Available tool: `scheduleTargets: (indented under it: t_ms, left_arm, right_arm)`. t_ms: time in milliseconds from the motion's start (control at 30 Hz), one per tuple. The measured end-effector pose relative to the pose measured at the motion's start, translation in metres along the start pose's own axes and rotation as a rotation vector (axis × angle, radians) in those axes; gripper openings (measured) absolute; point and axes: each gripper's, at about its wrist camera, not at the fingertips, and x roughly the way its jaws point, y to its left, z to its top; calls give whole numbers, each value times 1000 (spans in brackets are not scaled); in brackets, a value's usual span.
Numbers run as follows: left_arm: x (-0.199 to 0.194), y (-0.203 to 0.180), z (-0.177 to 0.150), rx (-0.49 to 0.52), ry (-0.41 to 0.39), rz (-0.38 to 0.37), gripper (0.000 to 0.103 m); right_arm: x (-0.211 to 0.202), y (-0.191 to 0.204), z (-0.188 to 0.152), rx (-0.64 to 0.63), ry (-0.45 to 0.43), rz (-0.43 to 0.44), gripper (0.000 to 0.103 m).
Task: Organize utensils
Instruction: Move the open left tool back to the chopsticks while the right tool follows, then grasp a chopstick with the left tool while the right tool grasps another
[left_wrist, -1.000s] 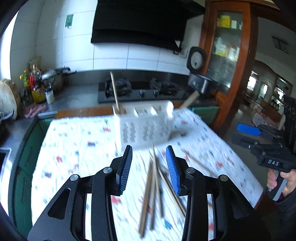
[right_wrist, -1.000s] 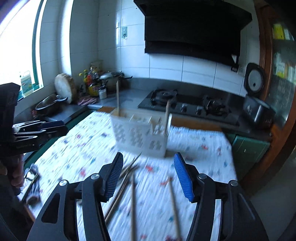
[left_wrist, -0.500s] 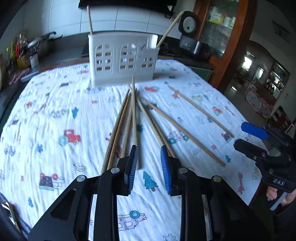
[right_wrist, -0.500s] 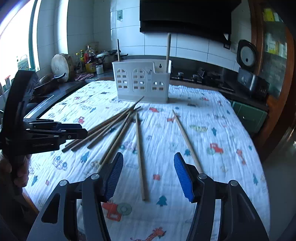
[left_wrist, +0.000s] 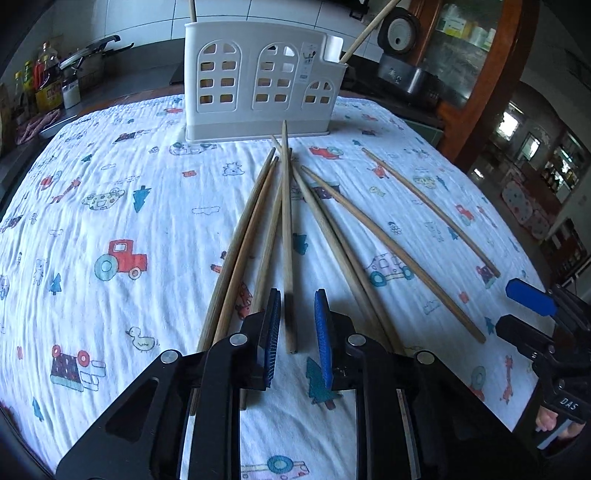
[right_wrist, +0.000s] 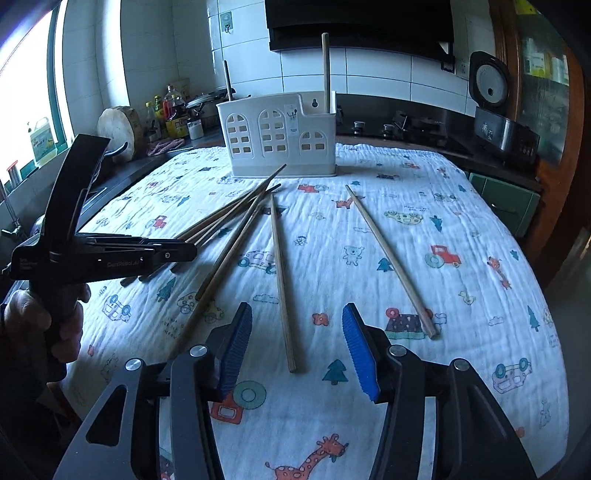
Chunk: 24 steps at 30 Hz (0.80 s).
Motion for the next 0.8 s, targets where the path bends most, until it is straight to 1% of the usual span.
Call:
scheduleTargets:
  t_ms: [67,100,167,200,267,333,367,433,533,667,800]
  left_arm:
    - [3,0,0,3,5,5,18]
    - [4,-1,1,12,3,20,15]
    - [5,-3,2,19,3,30,15]
    - [6,-5,2,27,4,40,11]
    - [7,-9,3,58,0,89,6]
    - [7,-12,3,63,4,103,6]
    - [5,-13,4,66,3,107,6]
    - [-1,-15,4,65,-9,104,5]
    - [-18,-17,6,71,-36,86,5]
    - [-44,-20,10,87,-79,81,5]
    - [-74,-18,17,87,-142,62,5]
  right_arm:
    - [3,-1,0,6,5,5,46]
    - [4,-1,0,8,8,6,45]
    - [6,-2,-1,7,16,7,42]
    - [8,-2,-1,6,21,6,41]
    - [11,-2,-2,9,32,8,39]
    - [15,-2,-3,12,40,9,37]
    - [16,-2,-4,10,46,10,34]
    - [19,0,-4,4,54,13,31]
    - [22,5,-4,-12,66,19,28]
    - [26,7,-5,-13,76,22,22]
    - [32,8,-6,-17,93,11,18]
